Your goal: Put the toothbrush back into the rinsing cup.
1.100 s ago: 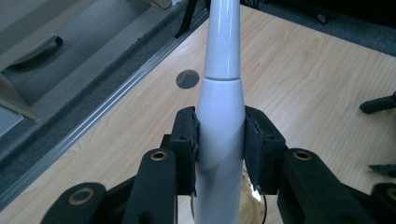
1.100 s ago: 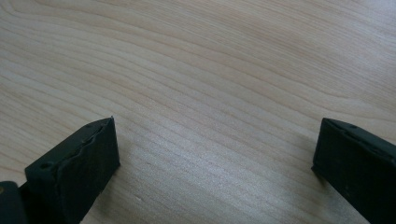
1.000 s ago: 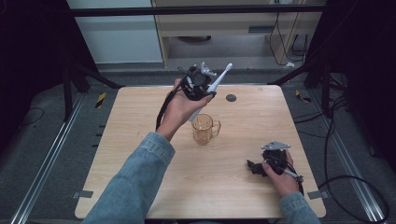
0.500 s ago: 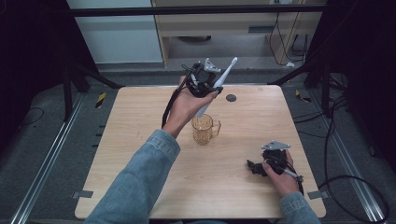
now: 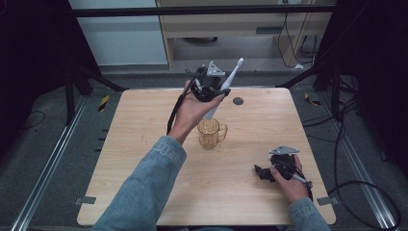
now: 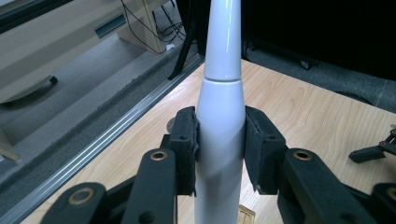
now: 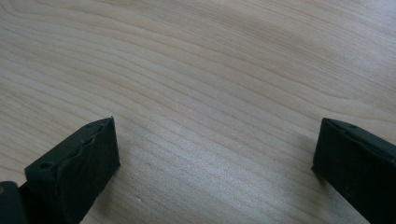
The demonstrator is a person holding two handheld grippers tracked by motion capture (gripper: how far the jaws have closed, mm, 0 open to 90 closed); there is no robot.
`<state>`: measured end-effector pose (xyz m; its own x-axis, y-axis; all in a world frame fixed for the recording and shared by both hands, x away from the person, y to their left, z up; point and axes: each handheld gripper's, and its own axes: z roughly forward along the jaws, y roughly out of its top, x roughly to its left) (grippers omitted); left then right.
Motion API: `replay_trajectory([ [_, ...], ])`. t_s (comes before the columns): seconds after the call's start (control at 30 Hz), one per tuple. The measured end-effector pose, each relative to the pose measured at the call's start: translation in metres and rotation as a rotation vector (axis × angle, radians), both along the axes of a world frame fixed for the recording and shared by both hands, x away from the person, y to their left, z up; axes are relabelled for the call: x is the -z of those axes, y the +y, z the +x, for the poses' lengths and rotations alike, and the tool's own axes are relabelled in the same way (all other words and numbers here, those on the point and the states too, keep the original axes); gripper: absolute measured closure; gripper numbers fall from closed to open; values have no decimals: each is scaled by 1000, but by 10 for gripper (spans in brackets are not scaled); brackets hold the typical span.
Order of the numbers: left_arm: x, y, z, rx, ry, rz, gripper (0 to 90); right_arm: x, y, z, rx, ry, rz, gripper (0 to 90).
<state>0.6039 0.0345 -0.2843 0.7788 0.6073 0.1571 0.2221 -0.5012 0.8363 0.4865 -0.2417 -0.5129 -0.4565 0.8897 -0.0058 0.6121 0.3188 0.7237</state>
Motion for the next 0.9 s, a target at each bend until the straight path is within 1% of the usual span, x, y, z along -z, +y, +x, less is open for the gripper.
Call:
replay_trajectory([
  [0.07, 7, 1, 0, -1, 3, -11, 669, 0, 0, 0, 0, 0, 0, 3],
  [0.1, 7, 1, 0, -1, 3, -11, 669, 0, 0, 0, 0, 0, 0, 3],
  [0.2, 19, 1, 1, -6, 13, -3, 669, 0, 0, 0, 0, -1, -4, 4],
  [0.37, 29, 3, 4, -10, 21, -24, 669, 0, 0, 0, 0, -1, -5, 3],
  [0.4, 29, 3, 4, -10, 21, -24, 669, 0, 0, 0, 0, -1, -5, 3],
  [0.47, 35, 5, 4, -13, 17, -31, 669, 0, 0, 0, 0, -1, -5, 4],
  [0.53, 38, 6, 4, -14, 20, -32, 669, 0, 0, 0, 0, -1, -3, 3],
  [0.57, 42, 7, 5, -16, 25, -34, 669, 0, 0, 0, 0, -1, -3, 4],
  [0.73, 48, 12, 4, -26, 32, -38, 669, 0, 0, 0, -1, -2, -2, 4],
  [0.9, 49, 13, 2, -23, 31, -42, 669, 0, 0, 0, -1, -2, -2, 3],
])
